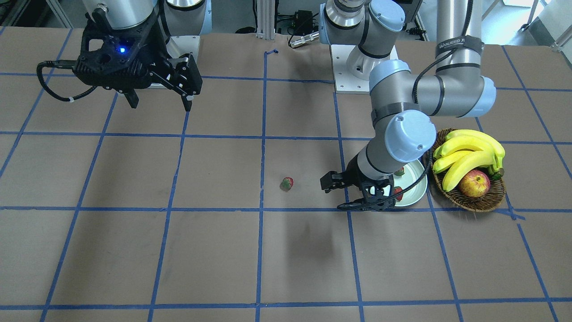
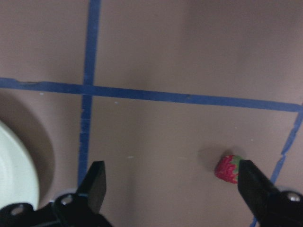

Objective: Collect all strawberries into plate
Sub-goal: 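Lift the left gripper and move it over the last strawberry, then lower the left gripper and grasp the last strawberry, then carry the strawberry onto the plate and open the left gripper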

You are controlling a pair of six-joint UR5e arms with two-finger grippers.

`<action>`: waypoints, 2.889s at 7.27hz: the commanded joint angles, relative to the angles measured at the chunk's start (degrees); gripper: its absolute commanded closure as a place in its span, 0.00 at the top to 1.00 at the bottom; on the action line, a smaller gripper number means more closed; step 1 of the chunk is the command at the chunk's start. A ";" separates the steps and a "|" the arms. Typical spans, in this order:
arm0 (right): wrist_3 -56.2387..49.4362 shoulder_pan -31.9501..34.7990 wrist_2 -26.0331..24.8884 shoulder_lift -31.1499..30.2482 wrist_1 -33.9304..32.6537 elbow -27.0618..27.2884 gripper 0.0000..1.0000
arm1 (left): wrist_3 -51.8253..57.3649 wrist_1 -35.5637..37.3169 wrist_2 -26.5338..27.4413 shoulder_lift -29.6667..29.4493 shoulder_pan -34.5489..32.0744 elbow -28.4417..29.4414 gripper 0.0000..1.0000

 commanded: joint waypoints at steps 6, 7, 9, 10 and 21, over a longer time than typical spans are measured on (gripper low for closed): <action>0.00 -0.08 0.06 -0.13 0.33 0.05 1.00 | -0.23 6.48 -2.43 -4.25 -3.80 -5.08 0.76; 0.00 -0.08 -0.03 -0.13 0.42 0.05 1.00 | -0.40 6.39 -2.52 -4.17 -3.98 -5.86 0.41; 0.00 -0.08 0.06 -0.13 0.42 0.05 1.00 | -2.24 5.87 -2.35 -4.26 -3.98 -5.87 0.00; -0.17 -0.08 0.06 -0.13 0.42 0.05 1.00 | -2.25 5.95 -2.52 -4.26 -3.98 -5.61 0.00; -0.18 -0.17 0.06 -0.22 0.60 0.22 1.00 | 12.70 -17.77 13.56 1.28 20.10 1.69 0.05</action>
